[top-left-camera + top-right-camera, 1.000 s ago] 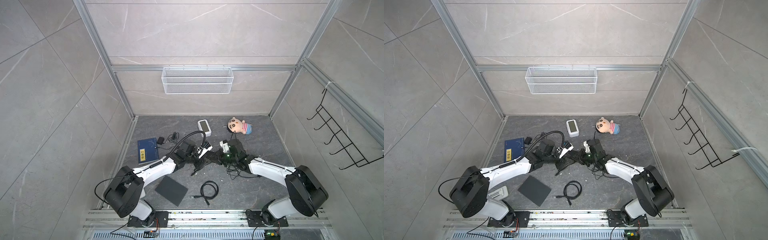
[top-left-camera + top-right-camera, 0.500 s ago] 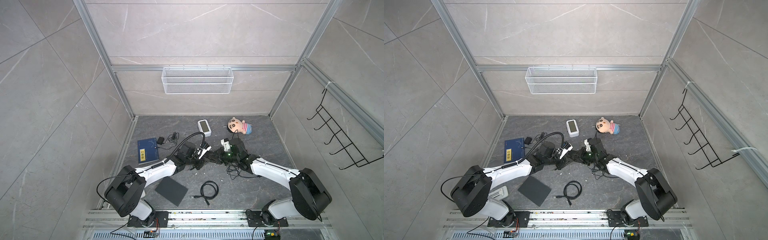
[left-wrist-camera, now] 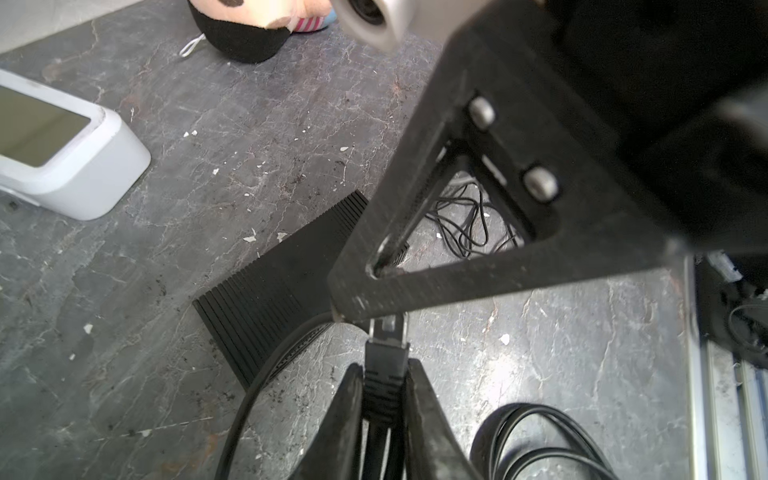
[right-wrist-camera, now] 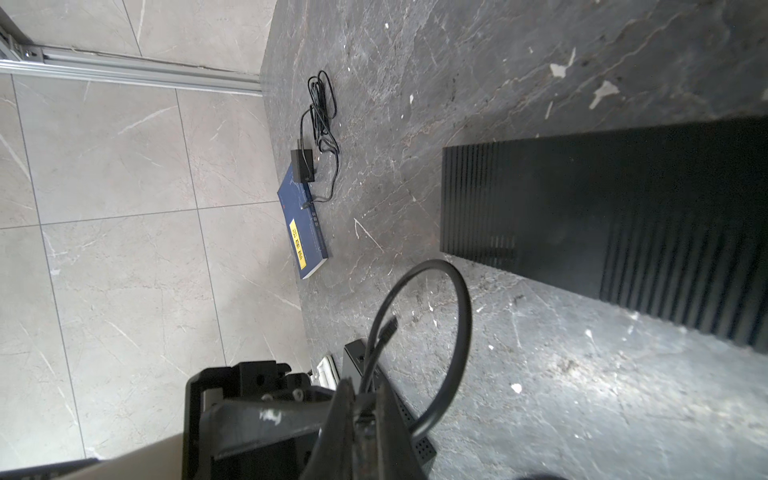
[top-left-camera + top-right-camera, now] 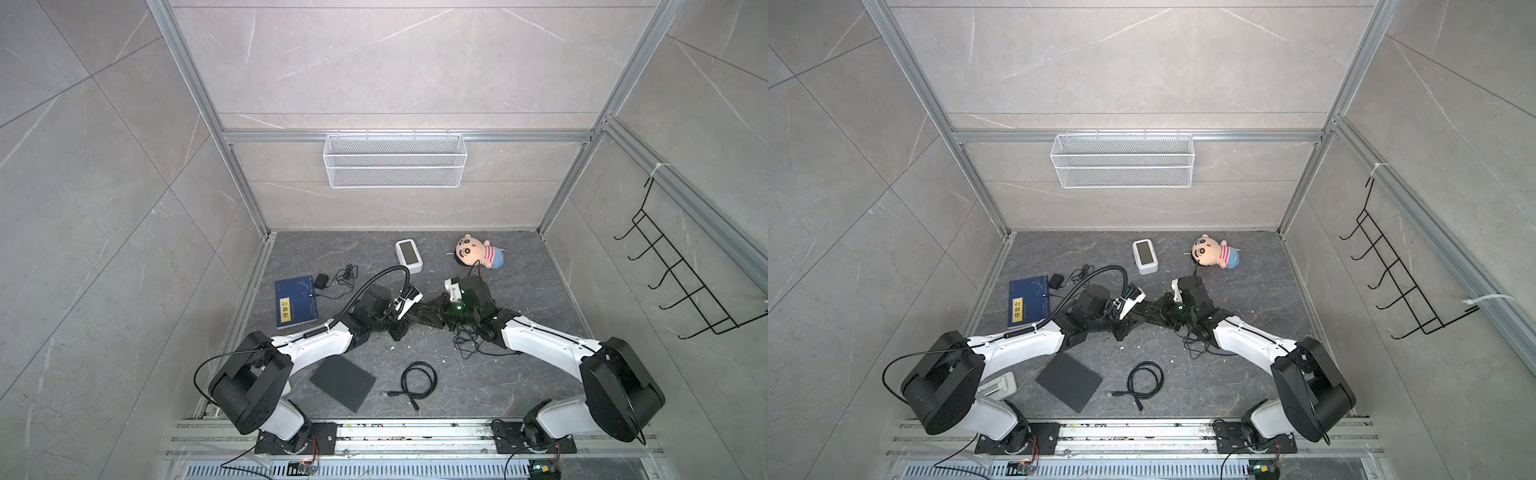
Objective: Insert the plug into the switch port
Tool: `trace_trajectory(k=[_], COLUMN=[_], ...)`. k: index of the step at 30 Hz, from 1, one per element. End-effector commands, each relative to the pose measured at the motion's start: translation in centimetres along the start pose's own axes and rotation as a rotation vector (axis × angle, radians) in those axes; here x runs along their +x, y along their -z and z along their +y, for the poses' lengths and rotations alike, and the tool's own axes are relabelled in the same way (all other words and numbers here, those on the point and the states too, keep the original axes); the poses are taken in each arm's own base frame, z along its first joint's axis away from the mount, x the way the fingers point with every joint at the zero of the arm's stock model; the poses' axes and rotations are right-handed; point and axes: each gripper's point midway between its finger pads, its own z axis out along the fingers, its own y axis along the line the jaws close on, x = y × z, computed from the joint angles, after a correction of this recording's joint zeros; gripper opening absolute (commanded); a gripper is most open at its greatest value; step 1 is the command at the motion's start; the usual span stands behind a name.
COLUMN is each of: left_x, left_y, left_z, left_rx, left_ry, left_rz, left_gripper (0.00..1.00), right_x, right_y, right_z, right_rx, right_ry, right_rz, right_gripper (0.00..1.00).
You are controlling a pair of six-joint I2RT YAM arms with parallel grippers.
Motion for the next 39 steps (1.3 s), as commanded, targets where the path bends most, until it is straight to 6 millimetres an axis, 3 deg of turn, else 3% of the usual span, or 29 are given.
trace_trajectory(k=[1, 9, 15, 19, 28, 31, 39], left_x=[1.4, 4.4, 7.3, 8.4, 10.5, 10.9, 11.2], left_y=[0.7, 0.9, 0.6, 0.1, -1.7, -2.1, -3.0], left_z=[1.3, 1.8, 1.7, 1.7, 3.2, 3.9, 4.5], left_rx=[-0.065, -0.106, -0.110, -0.105, -0.158, -0.198, -0.288], left_ry=[0.028, 0.101, 0.178, 0.206, 0.252, 0.269, 0.302], left_rz=[0.038, 0.149, 0.261, 0.302, 0.427, 0.452, 0.467], left_gripper=[0.15, 0.10, 0.10, 0.10, 0.09, 0.09, 0.10], right_x=[0.3, -1.0, -3.8, -5.3, -7.7, -8.5, -9.6], right_y=[-0.4, -0.3, 0.9, 0.3, -2.8, -3.9, -6.8], right_z=[0.4, -0.5, 0.5, -0.8, -5.1, -6.1, -8.3], right_rx=[-0.020, 0.077, 0.195, 0.330, 0.497, 0.530, 0.565], right_ry=[-0.010, 0.118, 0.433, 0.619, 0.763, 0.782, 0.800], right_rz=[0.024, -0.011, -0.077, -0.060, 0.007, 0.022, 0.075], right_gripper=[0.09, 0.28, 0.52, 0.64, 0.74, 0.83, 0.84])
